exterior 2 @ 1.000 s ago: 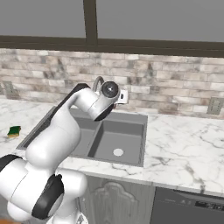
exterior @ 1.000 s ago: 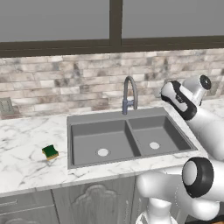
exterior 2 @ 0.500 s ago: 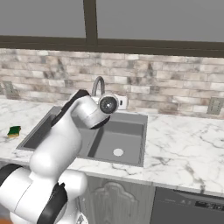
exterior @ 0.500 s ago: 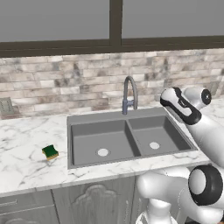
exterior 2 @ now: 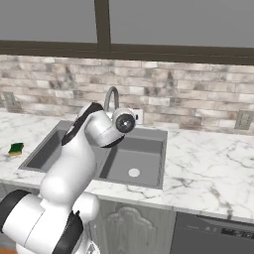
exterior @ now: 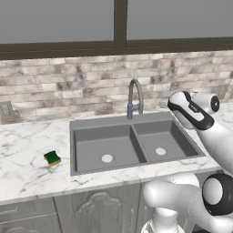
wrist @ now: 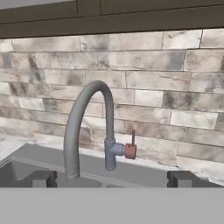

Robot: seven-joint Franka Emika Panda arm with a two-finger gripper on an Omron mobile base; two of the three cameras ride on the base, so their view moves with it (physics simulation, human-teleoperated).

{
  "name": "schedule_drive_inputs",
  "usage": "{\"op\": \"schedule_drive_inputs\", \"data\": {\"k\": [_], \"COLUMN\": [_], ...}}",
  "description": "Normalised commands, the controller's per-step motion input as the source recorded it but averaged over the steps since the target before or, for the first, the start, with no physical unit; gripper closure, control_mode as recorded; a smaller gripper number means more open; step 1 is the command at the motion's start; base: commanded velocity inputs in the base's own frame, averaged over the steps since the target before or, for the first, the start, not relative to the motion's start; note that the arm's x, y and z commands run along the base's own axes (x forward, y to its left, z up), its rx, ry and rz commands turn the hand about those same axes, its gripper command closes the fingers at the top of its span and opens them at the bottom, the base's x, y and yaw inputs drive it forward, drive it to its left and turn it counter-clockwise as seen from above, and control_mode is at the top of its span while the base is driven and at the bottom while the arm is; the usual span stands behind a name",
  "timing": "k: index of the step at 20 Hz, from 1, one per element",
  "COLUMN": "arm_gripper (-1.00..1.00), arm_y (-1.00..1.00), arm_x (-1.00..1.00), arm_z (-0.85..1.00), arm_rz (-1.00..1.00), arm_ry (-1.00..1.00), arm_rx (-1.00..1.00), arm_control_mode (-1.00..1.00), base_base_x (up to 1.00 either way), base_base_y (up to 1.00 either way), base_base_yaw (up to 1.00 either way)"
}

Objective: Soak the sponge with water for a few seconds and then drop it inside the sink.

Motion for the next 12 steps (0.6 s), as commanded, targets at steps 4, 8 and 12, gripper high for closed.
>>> {"op": "schedule_drive_inputs", "data": {"k": [4, 8, 12], "arm_gripper": [-1.00, -1.00, -1.00], "arm_y": [0.00, 0.00, 0.00], "arm_x": [0.00, 0.00, 0.00], "arm_z": [0.09, 0.01, -0.03], "arm_rz": [0.23, 0.24, 0.15], "arm_ry": [0.00, 0.00, -0.01], "arm_rx": [-0.01, 0.00, 0.00], "arm_control_mode": [-1.00, -1.00, -1.00], "base_base_x": [0.00, 0.00, 0.00], "base_base_y": [0.00, 0.00, 0.00], "base_base_yaw": [0.00, 0.00, 0.00]}}
